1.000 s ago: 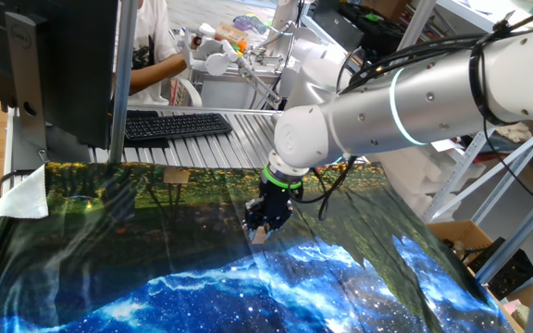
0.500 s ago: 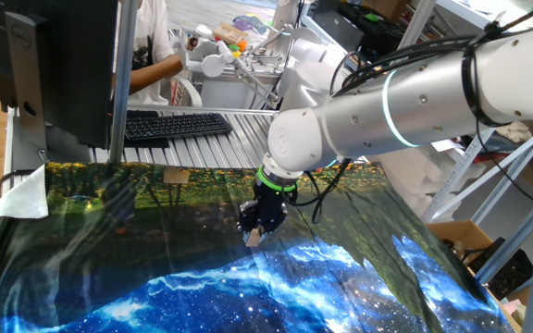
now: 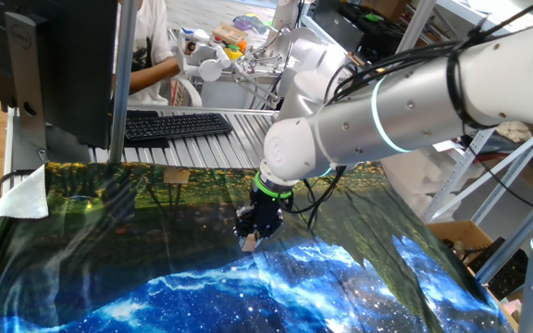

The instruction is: Pick up the small block on the left and move it to the right

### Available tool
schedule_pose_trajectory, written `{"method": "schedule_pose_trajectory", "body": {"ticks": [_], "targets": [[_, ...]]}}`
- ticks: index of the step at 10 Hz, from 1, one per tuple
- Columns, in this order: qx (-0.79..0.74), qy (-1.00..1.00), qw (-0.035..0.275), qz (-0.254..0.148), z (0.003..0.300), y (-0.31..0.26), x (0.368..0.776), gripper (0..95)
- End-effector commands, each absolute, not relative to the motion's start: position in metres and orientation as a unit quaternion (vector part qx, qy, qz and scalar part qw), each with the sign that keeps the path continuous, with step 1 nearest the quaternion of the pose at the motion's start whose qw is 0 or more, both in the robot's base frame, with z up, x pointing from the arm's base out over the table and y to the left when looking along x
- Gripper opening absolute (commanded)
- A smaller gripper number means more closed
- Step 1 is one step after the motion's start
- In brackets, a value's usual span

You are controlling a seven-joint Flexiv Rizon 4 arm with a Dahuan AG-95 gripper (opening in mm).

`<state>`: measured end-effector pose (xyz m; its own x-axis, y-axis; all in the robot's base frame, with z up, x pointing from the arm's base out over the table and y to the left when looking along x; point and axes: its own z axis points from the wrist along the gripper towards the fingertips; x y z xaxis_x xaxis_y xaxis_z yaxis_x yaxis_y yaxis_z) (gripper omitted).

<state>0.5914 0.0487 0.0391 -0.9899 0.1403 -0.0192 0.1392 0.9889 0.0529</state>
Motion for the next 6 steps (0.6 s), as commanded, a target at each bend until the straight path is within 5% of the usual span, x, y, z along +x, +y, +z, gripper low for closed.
{"method": "schedule_pose_trajectory", "body": {"ticks": [1,6], "targets": [[0.065,0.997,0.012,0.027,0.034,0.049,0.593,0.0],[0.061,0.998,0.014,0.03,0.02,0.048,0.596,0.0]]}}
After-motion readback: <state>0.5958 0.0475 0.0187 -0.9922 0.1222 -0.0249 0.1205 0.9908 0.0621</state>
